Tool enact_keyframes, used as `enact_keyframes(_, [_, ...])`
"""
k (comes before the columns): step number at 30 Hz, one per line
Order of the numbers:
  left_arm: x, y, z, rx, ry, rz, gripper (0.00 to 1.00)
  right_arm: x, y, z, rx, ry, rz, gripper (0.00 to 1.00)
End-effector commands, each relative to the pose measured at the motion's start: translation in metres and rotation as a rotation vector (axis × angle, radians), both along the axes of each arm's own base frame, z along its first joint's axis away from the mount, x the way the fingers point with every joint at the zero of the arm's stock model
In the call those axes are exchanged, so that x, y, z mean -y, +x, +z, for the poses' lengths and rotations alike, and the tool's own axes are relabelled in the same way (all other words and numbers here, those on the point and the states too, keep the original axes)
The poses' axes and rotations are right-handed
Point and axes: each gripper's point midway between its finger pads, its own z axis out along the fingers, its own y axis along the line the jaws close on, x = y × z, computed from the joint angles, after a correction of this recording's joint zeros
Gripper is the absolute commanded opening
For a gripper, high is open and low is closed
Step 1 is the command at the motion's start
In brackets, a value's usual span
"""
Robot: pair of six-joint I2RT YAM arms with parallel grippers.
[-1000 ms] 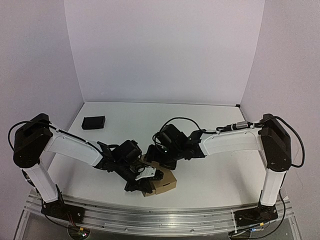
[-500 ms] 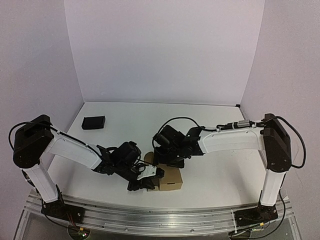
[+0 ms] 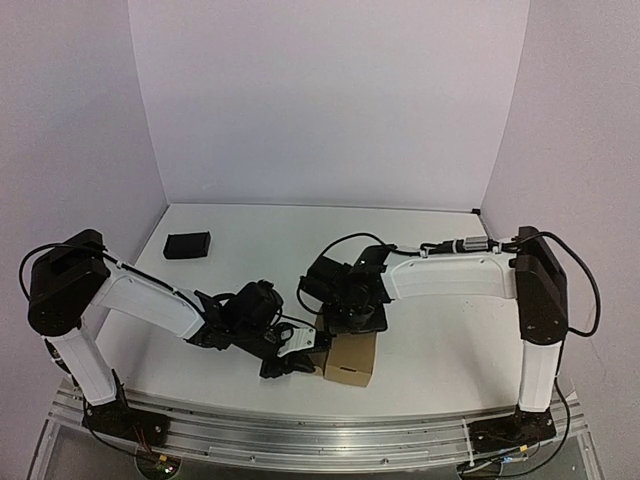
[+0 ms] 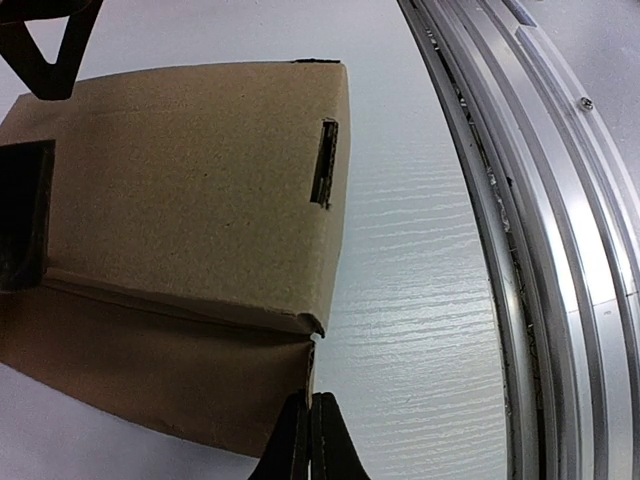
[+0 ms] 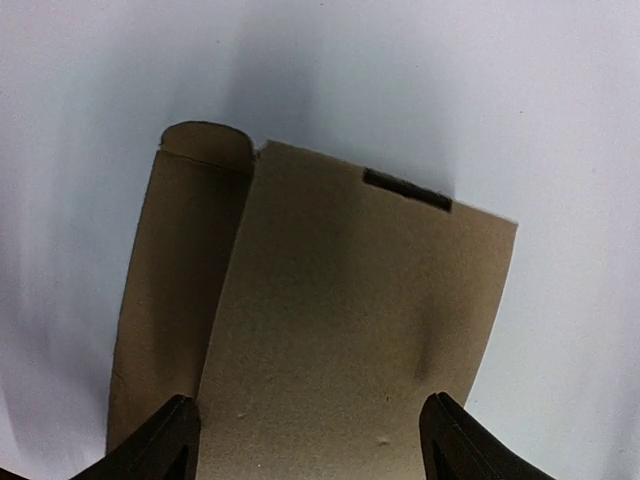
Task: Fold the paper box
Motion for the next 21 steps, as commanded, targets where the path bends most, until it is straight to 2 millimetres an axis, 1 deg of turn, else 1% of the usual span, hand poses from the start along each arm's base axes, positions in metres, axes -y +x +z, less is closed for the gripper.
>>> enact_keyframes(1, [0.017, 0.009, 0.021, 0.053, -0.076, -0.015, 0.0, 0.056, -0.012, 0.001, -0.053, -0.321, 0.011, 0.82])
enact_keyframes(4, [0.017, 0.008, 0.021, 0.051, -0.08, -0.018, 0.0, 0.066, -0.017, 0.001, -0.083, -0.373, 0.011, 0.89])
enact_keyframes(7, [0.017, 0.008, 0.021, 0.049, -0.079, -0.018, 0.0, 0.072, -0.027, -0.007, -0.123, -0.364, -0.017, 0.97])
enact_keyframes(8, [0.017, 0.008, 0.021, 0.052, -0.079, -0.019, 0.0, 0.073, -0.034, -0.011, -0.151, -0.35, -0.022, 0.98])
enact_keyframes(10, [0.016, 0.007, 0.02, 0.057, -0.08, -0.027, 0.0, 0.069, -0.04, -0.021, -0.175, -0.285, -0.036, 0.98])
enact_keyframes(12, [0.016, 0.006, 0.02, 0.066, -0.085, -0.044, 0.0, 0.065, -0.048, -0.032, -0.198, -0.184, -0.065, 0.98])
enact_keyframes(14, [0.017, 0.004, 0.021, 0.084, -0.096, -0.073, 0.0, 0.066, -0.055, -0.041, -0.2, -0.1, -0.099, 0.98])
enact_keyframes(17, [0.017, -0.006, 0.026, 0.12, -0.125, -0.166, 0.0, 0.059, -0.054, -0.047, -0.173, 0.011, -0.105, 0.98])
enact_keyframes(21, [0.018, -0.018, 0.032, 0.151, -0.165, -0.277, 0.0, 0.059, -0.052, -0.051, -0.146, 0.035, -0.086, 0.98])
